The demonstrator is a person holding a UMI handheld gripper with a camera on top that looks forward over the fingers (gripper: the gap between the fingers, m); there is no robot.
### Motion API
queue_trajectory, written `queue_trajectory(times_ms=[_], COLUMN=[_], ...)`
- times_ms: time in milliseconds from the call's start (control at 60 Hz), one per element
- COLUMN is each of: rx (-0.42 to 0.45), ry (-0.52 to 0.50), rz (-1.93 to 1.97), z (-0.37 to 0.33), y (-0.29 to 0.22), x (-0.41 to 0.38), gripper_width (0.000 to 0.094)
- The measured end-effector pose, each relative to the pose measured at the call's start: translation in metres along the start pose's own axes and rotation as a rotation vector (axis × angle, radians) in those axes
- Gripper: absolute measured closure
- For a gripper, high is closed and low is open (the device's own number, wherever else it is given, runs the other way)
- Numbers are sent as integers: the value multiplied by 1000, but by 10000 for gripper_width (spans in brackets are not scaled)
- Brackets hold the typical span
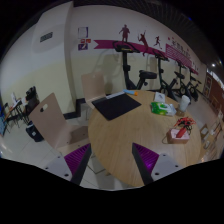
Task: Unplug charger
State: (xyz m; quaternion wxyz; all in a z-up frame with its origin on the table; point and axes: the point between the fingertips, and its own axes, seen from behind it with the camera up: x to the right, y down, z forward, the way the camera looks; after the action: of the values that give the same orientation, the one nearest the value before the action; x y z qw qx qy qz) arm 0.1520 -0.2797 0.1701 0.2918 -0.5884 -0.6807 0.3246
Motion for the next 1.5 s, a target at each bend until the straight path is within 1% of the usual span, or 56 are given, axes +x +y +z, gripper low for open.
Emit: queue_trajectory(times_ms=[100, 217, 233, 383, 617, 667, 850, 950, 1083, 1150, 1300, 1500], rx=[8, 3, 0, 22, 36, 37, 55, 95, 167, 199, 204, 220], ry=[35, 72, 86, 160, 294, 310, 349, 351, 317, 318, 288, 267], rz=[8, 57, 64, 100, 126, 138, 169, 155, 159, 131, 115, 124], z=[13, 27, 16, 23, 21, 22, 26, 37, 63, 76, 119, 174], y=[0, -3, -1, 0, 27, 35, 56, 57, 53, 49, 51, 34], x=[14, 55, 46, 112, 218, 238, 301, 327, 349, 364, 385, 405], gripper_width=[71, 75, 77, 76, 69, 80, 77, 78, 74, 78, 79, 81])
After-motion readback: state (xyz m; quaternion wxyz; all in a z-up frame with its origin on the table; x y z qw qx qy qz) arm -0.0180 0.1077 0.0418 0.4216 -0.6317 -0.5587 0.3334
